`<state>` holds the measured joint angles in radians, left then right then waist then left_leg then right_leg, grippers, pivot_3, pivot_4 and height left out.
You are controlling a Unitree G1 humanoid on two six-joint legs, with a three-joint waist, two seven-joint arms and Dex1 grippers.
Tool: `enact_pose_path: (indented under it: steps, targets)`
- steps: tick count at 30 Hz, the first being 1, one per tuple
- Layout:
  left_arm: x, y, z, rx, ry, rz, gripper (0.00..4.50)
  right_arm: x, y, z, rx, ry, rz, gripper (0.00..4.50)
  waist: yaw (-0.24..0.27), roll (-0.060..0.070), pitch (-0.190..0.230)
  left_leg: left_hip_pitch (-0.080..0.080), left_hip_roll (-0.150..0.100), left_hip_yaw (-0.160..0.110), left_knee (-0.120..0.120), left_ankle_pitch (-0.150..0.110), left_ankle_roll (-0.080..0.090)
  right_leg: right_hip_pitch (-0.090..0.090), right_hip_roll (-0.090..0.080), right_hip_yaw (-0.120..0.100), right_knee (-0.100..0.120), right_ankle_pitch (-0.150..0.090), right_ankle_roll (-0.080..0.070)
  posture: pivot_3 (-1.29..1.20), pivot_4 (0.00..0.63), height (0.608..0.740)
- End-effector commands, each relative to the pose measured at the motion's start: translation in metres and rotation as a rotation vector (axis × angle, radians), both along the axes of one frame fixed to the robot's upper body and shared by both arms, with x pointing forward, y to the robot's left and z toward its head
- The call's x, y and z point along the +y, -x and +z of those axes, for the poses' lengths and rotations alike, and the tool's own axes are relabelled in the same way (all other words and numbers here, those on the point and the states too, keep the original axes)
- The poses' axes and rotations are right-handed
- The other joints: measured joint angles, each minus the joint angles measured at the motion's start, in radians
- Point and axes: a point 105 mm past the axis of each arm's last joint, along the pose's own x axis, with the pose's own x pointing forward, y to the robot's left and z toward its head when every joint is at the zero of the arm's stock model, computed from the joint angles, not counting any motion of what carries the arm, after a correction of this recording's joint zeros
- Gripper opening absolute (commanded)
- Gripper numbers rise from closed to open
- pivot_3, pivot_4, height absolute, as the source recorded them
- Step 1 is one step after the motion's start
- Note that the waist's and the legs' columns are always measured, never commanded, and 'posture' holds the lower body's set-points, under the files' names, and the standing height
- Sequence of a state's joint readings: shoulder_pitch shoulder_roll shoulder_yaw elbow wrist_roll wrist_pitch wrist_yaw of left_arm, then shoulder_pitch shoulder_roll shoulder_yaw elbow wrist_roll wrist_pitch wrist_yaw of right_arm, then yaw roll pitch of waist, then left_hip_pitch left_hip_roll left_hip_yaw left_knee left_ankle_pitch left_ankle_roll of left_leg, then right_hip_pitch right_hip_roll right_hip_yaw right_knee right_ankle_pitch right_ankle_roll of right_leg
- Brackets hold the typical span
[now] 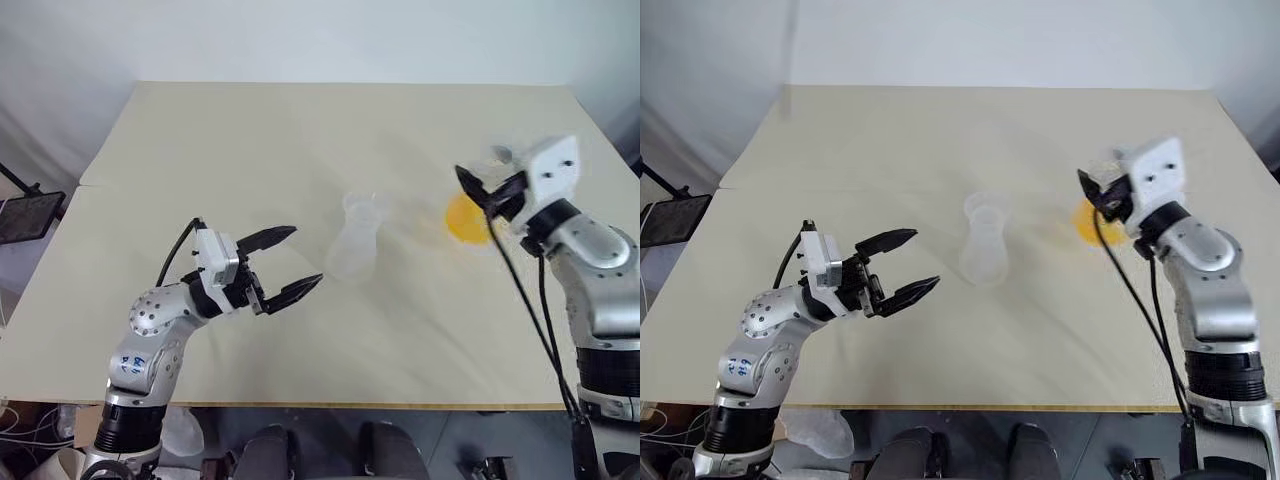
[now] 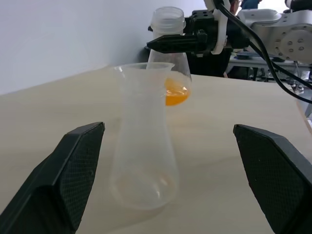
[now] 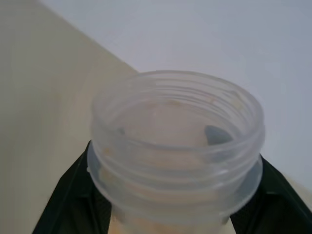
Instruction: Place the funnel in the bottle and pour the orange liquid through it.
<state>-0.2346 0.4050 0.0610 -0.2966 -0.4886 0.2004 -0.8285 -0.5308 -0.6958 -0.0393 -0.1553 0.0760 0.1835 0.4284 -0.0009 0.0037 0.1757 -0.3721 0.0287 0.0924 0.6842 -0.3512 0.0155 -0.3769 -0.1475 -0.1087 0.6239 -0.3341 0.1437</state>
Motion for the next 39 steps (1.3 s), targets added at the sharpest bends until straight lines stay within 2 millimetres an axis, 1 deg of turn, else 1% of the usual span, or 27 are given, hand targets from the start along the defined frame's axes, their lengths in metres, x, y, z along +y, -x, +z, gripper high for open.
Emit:
enact_pose_path:
  steps: [1, 4, 10, 12, 13, 14, 16, 19, 23, 32, 39]
  targets:
    - [0.003, 0.000, 0.008, -0.045, 0.010, 0.011, 4.50, 0.017, 0.010, 0.029, -0.190, 0.087, 0.015, 2.48, 0.000, 0.000, 0.000, 0.000, 0.000, 0.000, 0.000, 0.000, 0.000, 0.000, 0.000, 0.000, 0.000, 0.000, 0.000, 0.00, 0.150, 0.740]
    - [0.002, -0.002, 0.008, -0.047, 0.012, 0.013, 4.50, 0.027, 0.007, 0.024, -0.252, 0.214, -0.009, 2.48, -0.002, 0.000, 0.000, 0.000, 0.000, 0.000, 0.000, 0.000, 0.000, 0.000, 0.000, -0.001, 0.000, 0.000, 0.000, 0.00, 0.150, 0.740]
    - [-0.001, -0.002, 0.008, -0.046, 0.014, 0.010, 4.50, 0.046, 0.003, 0.024, -0.345, 0.269, -0.028, 2.48, -0.003, 0.000, 0.000, 0.000, 0.000, 0.000, 0.000, 0.000, 0.000, 0.000, 0.000, -0.001, 0.000, 0.000, 0.000, 0.00, 0.150, 0.740]
    - [-0.001, -0.002, 0.007, -0.044, 0.013, 0.010, 4.50, 0.053, 0.003, 0.024, -0.392, 0.325, -0.032, 2.48, -0.004, 0.000, 0.000, 0.000, 0.000, 0.000, 0.000, 0.000, 0.000, 0.000, 0.000, -0.001, 0.000, 0.000, 0.000, 0.00, 0.150, 0.740]
    - [-0.001, -0.002, 0.007, -0.043, 0.013, 0.011, 4.50, 0.058, 0.005, 0.025, -0.454, 0.401, -0.046, 2.48, -0.005, 0.000, 0.000, 0.000, 0.000, 0.000, 0.000, 0.000, 0.000, 0.000, 0.000, -0.001, 0.000, 0.000, 0.000, 0.00, 0.150, 0.740]
    - [-0.001, -0.002, 0.006, -0.043, 0.013, 0.013, 4.50, 0.062, 0.005, 0.025, -0.481, 0.437, -0.053, 2.48, -0.006, 0.000, 0.000, 0.000, 0.000, 0.000, 0.000, 0.000, 0.000, 0.000, 0.000, -0.001, 0.000, 0.000, 0.000, 0.00, 0.150, 0.740]
    - [-0.001, -0.002, 0.006, -0.042, 0.013, 0.014, 4.50, 0.064, 0.004, 0.024, -0.501, 0.462, -0.062, 2.48, -0.005, 0.000, 0.000, 0.000, 0.001, 0.000, 0.000, 0.000, 0.000, 0.000, 0.000, -0.001, 0.000, 0.000, 0.000, 0.00, 0.150, 0.740]
    - [-0.002, -0.003, 0.006, -0.042, 0.013, 0.015, 4.50, 0.067, 0.001, 0.028, -0.526, 0.455, -0.080, 2.48, -0.004, 0.000, 0.000, 0.000, 0.001, 0.000, 0.000, 0.000, 0.000, 0.000, 0.000, -0.001, 0.000, 0.000, 0.000, 0.00, 0.150, 0.740]
    - [-0.003, -0.003, 0.006, -0.042, 0.015, 0.016, 4.50, 0.074, 0.004, 0.028, -0.554, 0.477, -0.060, 2.48, -0.005, 0.000, 0.000, 0.000, 0.001, 0.000, 0.000, 0.000, 0.000, 0.000, 0.000, -0.001, 0.000, 0.000, 0.000, 0.00, 0.150, 0.740]
    - [-0.003, -0.003, 0.006, -0.048, 0.019, 0.021, 4.50, 0.079, 0.008, 0.027, -0.615, 0.535, -0.049, 2.48, -0.006, 0.000, 0.000, 0.000, 0.001, 0.000, 0.000, 0.000, 0.000, 0.000, 0.000, -0.001, 0.000, 0.000, 0.000, 0.00, 0.150, 0.740]
    - [-0.003, -0.003, 0.006, -0.048, 0.017, 0.029, 4.50, 0.083, 0.009, 0.022, -0.642, 0.575, -0.037, 2.48, -0.006, 0.000, 0.000, 0.000, 0.001, 0.000, 0.000, 0.000, 0.000, 0.000, 0.000, -0.001, 0.000, 0.000, 0.000, 0.00, 0.150, 0.740]
